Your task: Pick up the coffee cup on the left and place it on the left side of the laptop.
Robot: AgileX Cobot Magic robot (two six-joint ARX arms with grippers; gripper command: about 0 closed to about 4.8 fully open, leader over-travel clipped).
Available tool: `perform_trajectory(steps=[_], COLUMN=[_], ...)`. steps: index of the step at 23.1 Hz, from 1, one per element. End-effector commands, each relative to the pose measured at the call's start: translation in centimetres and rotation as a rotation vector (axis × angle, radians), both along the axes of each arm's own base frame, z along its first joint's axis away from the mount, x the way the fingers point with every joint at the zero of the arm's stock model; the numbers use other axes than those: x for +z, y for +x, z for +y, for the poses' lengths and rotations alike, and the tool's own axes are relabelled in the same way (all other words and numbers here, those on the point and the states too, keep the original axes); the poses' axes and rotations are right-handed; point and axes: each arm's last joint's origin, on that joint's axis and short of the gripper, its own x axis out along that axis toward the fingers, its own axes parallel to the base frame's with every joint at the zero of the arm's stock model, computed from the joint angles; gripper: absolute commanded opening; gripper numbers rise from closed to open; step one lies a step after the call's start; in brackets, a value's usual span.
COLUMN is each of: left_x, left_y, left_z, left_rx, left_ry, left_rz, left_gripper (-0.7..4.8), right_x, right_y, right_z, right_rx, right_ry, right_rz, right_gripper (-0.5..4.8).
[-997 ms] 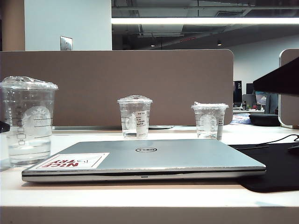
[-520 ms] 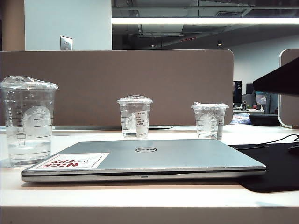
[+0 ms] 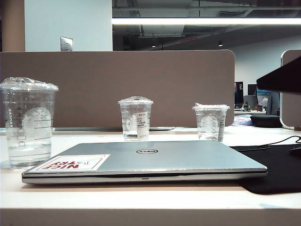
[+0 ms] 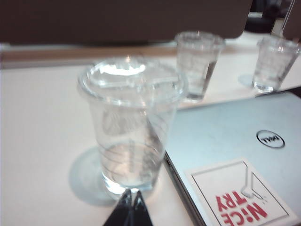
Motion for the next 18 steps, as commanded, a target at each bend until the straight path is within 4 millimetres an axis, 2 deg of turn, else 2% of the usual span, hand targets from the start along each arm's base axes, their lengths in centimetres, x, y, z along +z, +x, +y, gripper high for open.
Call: perform_trajectory(steps=[1,4,11,18], left_x=[0.4,0.6,0.7,1.4], left_y=[-0.1,-0.1,-0.1,0.0], left_z=[0.2,0.6,1.0,1.0], left_rx=[0.064,0.212,0.352,0.352], left_ry=[0.012,0.032,0.061,0.057], left_rz=[-0.009,-0.035,-0.046,-0.127], left_gripper=[-0.05,-0.05,-0.05,-0.05], right_x=[0.1,0.3,0.7,0.7], right_y=[0.0,0.5,1.5,2.1], right_z=[-0.4,-1.1,-3.6,-5.7], right_rx=[-0.028,-0.114,-0.386,-0.609], right_ry=[0.023,0.038,0.057,0.047], right_rz=[-0.020,-0.041,-0.084,-0.089], right_gripper=[-0.04,-0.04,-0.04,-0.04])
